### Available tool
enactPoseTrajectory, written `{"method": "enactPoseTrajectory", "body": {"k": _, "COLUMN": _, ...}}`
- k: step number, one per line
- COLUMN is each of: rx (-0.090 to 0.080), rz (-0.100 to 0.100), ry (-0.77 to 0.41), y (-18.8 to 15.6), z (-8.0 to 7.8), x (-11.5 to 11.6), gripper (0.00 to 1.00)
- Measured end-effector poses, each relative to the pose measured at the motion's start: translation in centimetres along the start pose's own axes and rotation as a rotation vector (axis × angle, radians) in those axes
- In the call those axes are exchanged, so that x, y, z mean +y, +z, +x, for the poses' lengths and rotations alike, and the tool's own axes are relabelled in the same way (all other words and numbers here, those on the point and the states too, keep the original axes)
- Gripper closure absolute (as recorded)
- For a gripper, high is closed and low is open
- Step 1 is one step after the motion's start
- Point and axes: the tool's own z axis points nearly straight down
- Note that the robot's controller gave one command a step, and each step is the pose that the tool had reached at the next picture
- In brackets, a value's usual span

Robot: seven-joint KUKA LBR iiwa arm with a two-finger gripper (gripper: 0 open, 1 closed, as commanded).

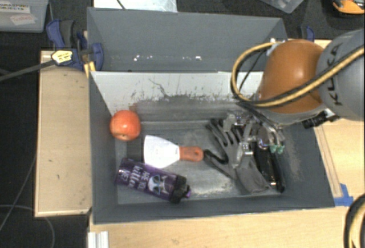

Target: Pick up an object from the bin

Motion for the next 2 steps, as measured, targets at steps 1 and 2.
{"method": "enactPoseTrajectory", "body": {"k": 1, "rx": -0.008, "rz": 0.0, "ry": 0.0, "y": -0.5, "z": -0.2, "x": 0.0, "gripper": 0.0}}
{"method": "enactPoseTrajectory", "body": {"k": 2, "rx": -0.002, "rz": -0.001, "ry": 0.264, "y": 10.1, "z": 2.2, "x": -2.1, "gripper": 0.0}}
